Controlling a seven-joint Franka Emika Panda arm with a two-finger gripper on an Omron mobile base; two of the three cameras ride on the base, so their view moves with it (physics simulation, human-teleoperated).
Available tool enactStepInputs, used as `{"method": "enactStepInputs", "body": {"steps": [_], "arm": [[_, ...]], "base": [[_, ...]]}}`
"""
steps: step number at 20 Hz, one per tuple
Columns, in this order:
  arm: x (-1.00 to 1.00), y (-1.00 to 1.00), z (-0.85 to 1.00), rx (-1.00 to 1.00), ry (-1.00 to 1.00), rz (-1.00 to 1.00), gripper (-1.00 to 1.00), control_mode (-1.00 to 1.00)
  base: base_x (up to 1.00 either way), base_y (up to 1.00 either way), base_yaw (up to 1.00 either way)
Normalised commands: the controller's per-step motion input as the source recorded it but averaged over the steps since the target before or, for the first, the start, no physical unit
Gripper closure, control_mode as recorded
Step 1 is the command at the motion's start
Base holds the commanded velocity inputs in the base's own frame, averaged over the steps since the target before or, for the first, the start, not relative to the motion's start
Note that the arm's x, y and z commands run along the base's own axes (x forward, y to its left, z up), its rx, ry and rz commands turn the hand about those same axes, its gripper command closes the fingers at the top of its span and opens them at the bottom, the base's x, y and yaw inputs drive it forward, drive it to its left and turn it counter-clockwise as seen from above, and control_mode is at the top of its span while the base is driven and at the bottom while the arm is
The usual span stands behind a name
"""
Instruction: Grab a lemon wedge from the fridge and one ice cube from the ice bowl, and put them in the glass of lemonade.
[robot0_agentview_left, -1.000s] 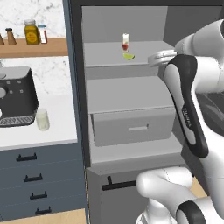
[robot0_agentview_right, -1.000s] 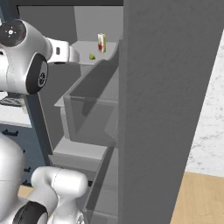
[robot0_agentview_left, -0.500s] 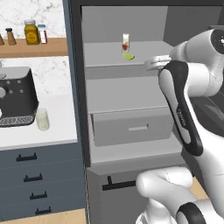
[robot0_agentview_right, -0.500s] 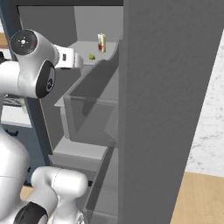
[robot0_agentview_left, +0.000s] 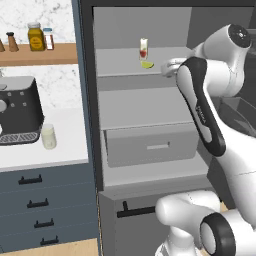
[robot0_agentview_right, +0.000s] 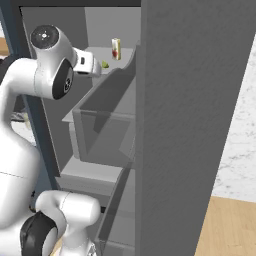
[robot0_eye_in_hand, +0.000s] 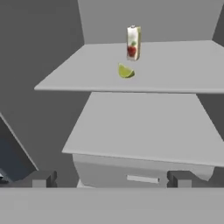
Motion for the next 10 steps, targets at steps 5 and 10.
{"method": "enactStepInputs", "body": {"steps": [5,10], "arm": [[0.39,-0.06,0.00,0.00,0.01,0.06,-1.00,-1.00],[0.32,-0.07,-0.04,0.00,0.00,0.08,-1.00,-1.00]], "base": [[0.00,0.00,0.00],[0.00,0.00,0.00]]}}
